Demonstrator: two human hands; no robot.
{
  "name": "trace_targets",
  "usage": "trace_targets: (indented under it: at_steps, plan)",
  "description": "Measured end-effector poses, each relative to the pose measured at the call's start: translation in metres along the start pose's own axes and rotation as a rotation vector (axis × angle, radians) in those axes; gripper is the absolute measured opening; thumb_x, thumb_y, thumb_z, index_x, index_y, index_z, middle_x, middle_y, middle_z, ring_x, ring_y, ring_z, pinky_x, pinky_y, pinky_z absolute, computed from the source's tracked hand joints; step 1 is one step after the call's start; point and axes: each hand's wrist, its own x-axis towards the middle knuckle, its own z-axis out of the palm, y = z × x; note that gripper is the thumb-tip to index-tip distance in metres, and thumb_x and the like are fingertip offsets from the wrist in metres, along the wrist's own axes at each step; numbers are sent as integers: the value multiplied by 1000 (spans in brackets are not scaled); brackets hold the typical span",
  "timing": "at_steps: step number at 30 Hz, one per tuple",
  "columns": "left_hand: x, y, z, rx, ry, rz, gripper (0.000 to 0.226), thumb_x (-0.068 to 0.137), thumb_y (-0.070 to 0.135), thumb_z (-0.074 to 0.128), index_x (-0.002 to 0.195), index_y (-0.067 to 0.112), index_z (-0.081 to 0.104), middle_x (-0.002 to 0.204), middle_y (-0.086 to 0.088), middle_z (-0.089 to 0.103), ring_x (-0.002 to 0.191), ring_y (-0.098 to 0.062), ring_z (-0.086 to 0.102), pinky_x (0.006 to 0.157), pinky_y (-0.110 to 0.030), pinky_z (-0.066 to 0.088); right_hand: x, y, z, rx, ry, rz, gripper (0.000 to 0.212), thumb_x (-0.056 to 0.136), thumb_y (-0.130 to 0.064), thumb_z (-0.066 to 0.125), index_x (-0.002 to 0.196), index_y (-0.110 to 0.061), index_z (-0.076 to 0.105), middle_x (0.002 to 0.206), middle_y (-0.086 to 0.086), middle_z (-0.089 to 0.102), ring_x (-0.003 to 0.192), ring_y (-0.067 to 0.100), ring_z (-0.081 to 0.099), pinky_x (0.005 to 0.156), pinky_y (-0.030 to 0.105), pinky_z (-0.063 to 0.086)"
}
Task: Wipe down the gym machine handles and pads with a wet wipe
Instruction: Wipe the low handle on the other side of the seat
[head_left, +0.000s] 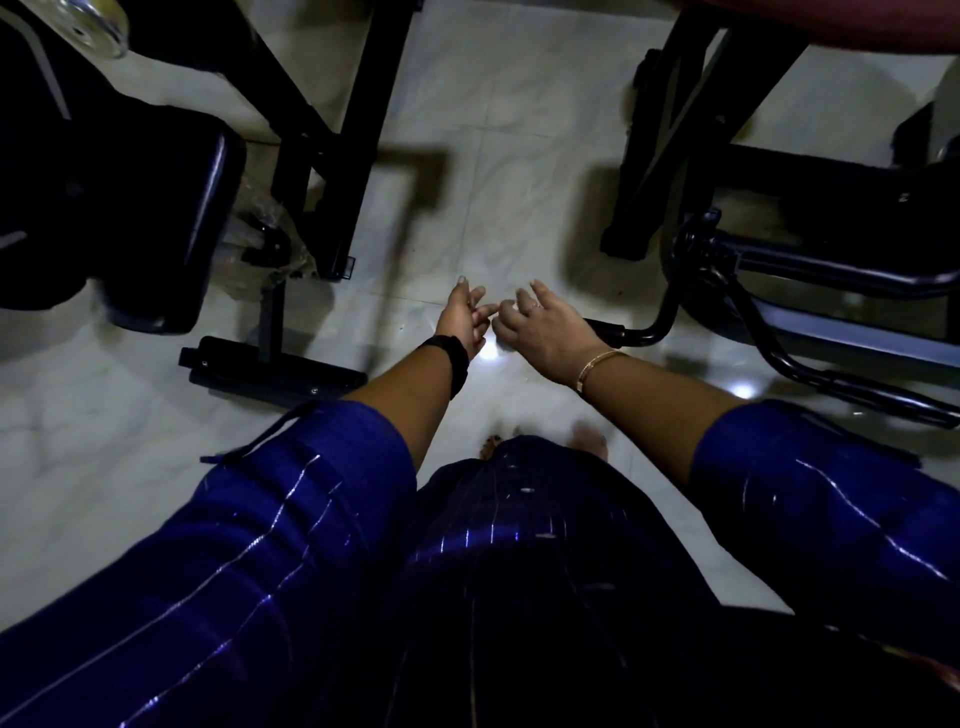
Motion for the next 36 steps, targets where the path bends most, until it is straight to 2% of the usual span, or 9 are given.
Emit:
trace_targets:
  at_steps: [3,5,9,14,18,23,28,33,36]
  plan:
    - [-2,3,5,45,-21,-1,61,104,49,18,149,12,36,148,-14,45,125,-22,52,108,-33,33,3,5,-4,599,-38,296,39,92,-25,47,127,-10,46,127,11,55,115,31,53,100,38,33]
    - [-1,3,11,98,-70,-3,60,104,49,16,149,13,34,151,-14,41,137,-25,41,113,-36,25,-4,13,7,788,-65,430,40,88,-38,55,117,-11,54,118,11,61,108,32,57,89,36,39]
    - [6,2,24,209,-121,49,56,106,42,20,144,7,41,139,-18,49,134,-26,42,108,-32,29,-38,30,34,697,-106,522,47,85,-54,57,110,-13,57,108,9,64,101,31,60,85,36,39]
    - [9,3,34,368,-139,70,55,106,43,24,137,7,51,137,-17,54,133,-26,44,118,-42,25,-81,22,68,526,63,618,36,83,-31,70,109,-8,61,101,13,67,94,31,64,83,38,45]
    - [11,8,35,374,-127,44,60,105,47,21,138,5,50,136,-20,53,133,-29,44,118,-43,26,-86,0,72,526,135,602,61,79,-8,71,136,-1,51,134,19,56,122,31,57,101,47,43]
    - [5,11,38,321,-117,21,66,104,50,17,143,4,43,143,-20,46,132,-31,44,107,-37,33,-57,-19,32,644,205,415,54,99,-16,42,150,-8,27,156,10,26,145,23,26,117,39,15]
    - [1,15,34,180,-109,25,59,106,45,23,131,-1,52,121,-22,59,130,-33,49,91,-32,44,-12,0,-19,1697,318,874,19,95,-20,50,94,-13,68,93,9,69,87,26,61,77,32,48]
    - [-13,31,26,154,-113,79,59,103,48,32,147,9,38,151,-11,42,142,-24,36,114,-34,28,-2,32,-54,2309,321,941,14,95,-18,50,88,-19,63,91,1,62,83,15,57,57,26,52]
    - [-23,49,27,127,-115,142,36,101,46,41,124,23,56,128,-7,60,123,-23,55,98,-32,42,5,50,-70,2443,458,875,17,93,-2,49,92,-16,59,88,3,63,79,16,60,64,26,54]
